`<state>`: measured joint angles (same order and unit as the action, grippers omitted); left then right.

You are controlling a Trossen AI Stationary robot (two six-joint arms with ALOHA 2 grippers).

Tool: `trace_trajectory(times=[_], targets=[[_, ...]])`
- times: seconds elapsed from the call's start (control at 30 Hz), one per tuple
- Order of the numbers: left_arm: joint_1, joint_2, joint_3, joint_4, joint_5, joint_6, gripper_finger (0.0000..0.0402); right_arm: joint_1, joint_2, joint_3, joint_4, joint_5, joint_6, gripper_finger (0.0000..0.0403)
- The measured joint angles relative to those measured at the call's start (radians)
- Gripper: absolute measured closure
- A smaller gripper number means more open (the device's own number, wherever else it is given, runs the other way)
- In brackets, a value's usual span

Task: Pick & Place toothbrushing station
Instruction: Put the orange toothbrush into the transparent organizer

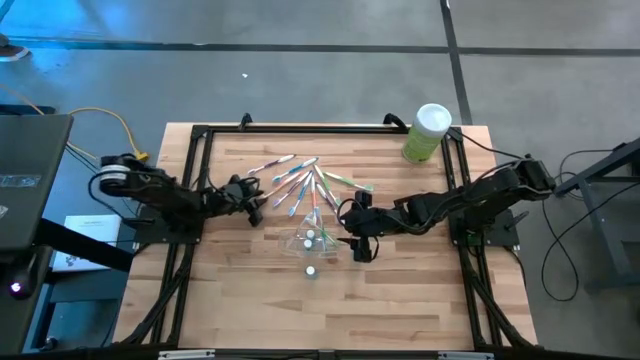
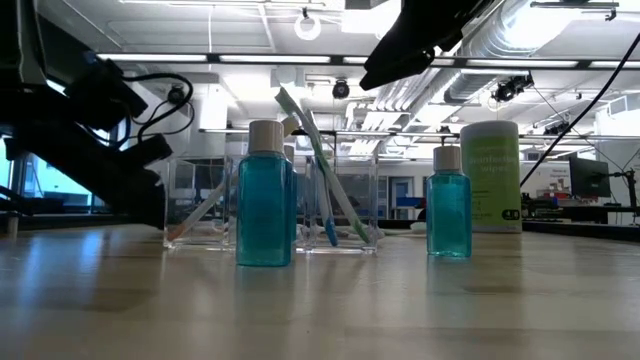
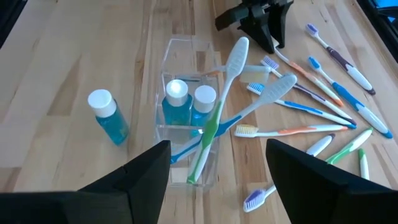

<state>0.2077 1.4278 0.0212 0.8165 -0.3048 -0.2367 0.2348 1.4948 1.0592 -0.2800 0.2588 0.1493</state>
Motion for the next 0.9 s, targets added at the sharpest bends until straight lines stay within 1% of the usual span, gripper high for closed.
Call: trace_trajectory(times=[0.07, 0.13, 0.33, 0.37, 0.5, 0.57, 0.73, 0.8, 0.9], targets=[[0.0, 0.048, 0.001, 0.047, 0.01, 0.011, 0.0281, 0.0, 0.0, 0.0, 0.0, 0.0, 0.0, 0.0147], [0.0, 0.093, 0.001, 0.081, 0.012, 0.011, 0.0296, 0.0, 0.0, 0.0, 0.0, 0.0, 0.0, 0.0147], [0.0, 0.193, 0.003, 0.139, 0.01, -0.005, 0.0378, 0.0, 0.0, 0.0, 0.0, 0.0, 0.003, 0.0147], [0.0, 0.201, 0.004, 0.143, 0.011, -0.01, 0.0386, 0.0, 0.0, 0.0, 0.0, 0.0, 0.003, 0.0147], [0.0, 0.205, 0.003, 0.157, 0.015, -0.035, 0.0389, 0.0, 0.0, 0.0, 0.0, 0.0, 0.003, 0.0147], [-0.001, 0.207, 0.0, 0.19, 0.017, -0.064, 0.0389, 0.0, 0.0, 0.0, 0.0, 0.0, 0.003, 0.0147], [-0.035, 0.212, 0.0, 0.308, 0.04, -0.071, 0.0391, 0.0, 0.0, 0.0, 0.0, 0.0, 0.003, 0.0147], [-0.047, 0.211, 0.0, 0.34, 0.031, -0.072, 0.0391, 0.0, 0.0, 0.0, 0.0, 0.0, 0.003, 0.0147], [-0.073, 0.21, 0.0, 0.343, -0.02, -0.072, 0.0391, 0.0, 0.0, 0.0, 0.0, 0.0, 0.003, 0.0147]])
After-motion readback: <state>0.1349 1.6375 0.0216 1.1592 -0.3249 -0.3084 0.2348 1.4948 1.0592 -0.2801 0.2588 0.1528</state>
